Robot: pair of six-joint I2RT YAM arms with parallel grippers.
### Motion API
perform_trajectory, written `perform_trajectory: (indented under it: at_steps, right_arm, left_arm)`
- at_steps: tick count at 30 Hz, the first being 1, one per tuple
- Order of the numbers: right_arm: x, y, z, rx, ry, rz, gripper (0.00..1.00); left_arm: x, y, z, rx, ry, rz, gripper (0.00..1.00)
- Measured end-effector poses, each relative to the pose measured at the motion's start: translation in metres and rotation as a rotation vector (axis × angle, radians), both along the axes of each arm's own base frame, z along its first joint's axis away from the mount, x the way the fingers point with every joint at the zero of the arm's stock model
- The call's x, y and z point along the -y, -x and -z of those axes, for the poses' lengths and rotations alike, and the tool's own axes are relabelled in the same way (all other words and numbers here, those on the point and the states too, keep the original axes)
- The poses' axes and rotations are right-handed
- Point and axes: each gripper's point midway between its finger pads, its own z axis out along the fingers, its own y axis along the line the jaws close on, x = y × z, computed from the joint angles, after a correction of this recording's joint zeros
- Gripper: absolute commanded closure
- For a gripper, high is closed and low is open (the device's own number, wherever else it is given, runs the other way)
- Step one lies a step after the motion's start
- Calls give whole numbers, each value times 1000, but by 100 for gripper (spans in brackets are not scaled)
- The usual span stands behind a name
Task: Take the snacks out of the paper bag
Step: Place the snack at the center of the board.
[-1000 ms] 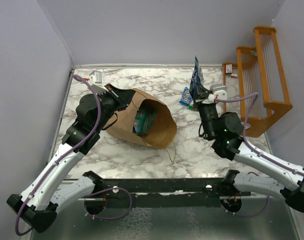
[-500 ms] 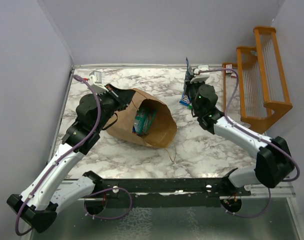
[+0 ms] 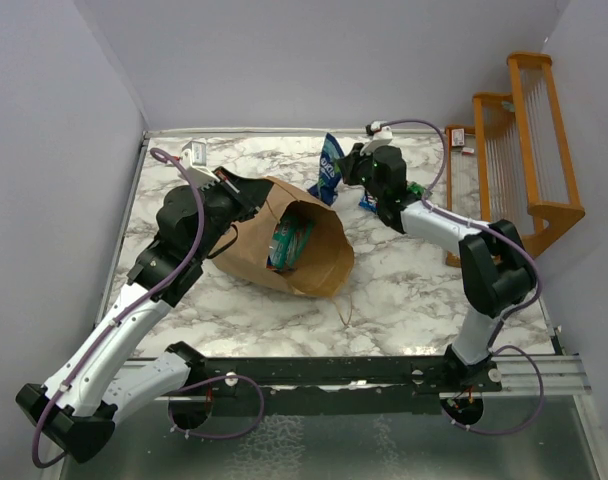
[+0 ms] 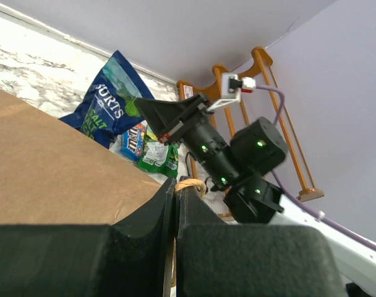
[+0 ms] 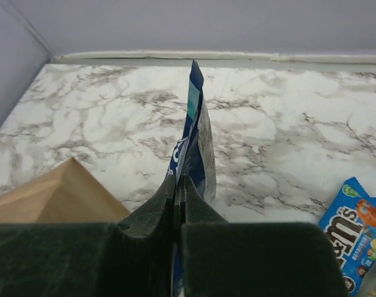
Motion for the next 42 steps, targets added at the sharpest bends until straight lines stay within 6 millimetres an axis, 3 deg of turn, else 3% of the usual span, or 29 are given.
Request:
perform_trajectory:
  at_steps: [5, 11, 15, 17, 19, 24, 27, 30, 33, 39, 42]
  right_arm:
    - [37, -31, 61, -122, -5, 59, 99]
    - [88, -52, 114, -239, 29, 136, 99]
    - [98, -59, 129, -258, 101, 133, 96]
    - [97, -65, 127, -250, 135, 122, 86]
    - [97, -70, 121, -234, 167, 114, 67]
    - [97, -76, 108, -224, 216, 101, 48]
    - [99, -67, 108, -245, 222, 99, 38]
    - [105, -45, 107, -272, 227, 99, 34]
    - [110, -23, 91, -278, 209, 103, 33]
    - [109, 34, 24, -189, 54, 63, 31]
    - [105, 60, 3, -165, -29, 30, 32]
  left_arm:
    - [1, 0, 1, -3, 1, 3, 100]
    - [0, 0, 1, -4, 0, 2, 100]
    - [0, 0, 1, -3, 0, 2, 100]
    - [0, 0, 1, -3, 0, 2, 100]
    - [0, 0, 1, -4, 0, 2, 100]
    - [0, 0, 2, -7, -3, 2, 100]
    - [1, 1, 3, -7, -11, 8, 100]
    - [3, 2, 6, 2, -39, 29, 100]
    - [5, 0, 10, 1, -86, 40, 100]
    - [3, 0, 11, 22, -141, 44, 100]
    - [2, 1, 7, 58, -142, 50, 100]
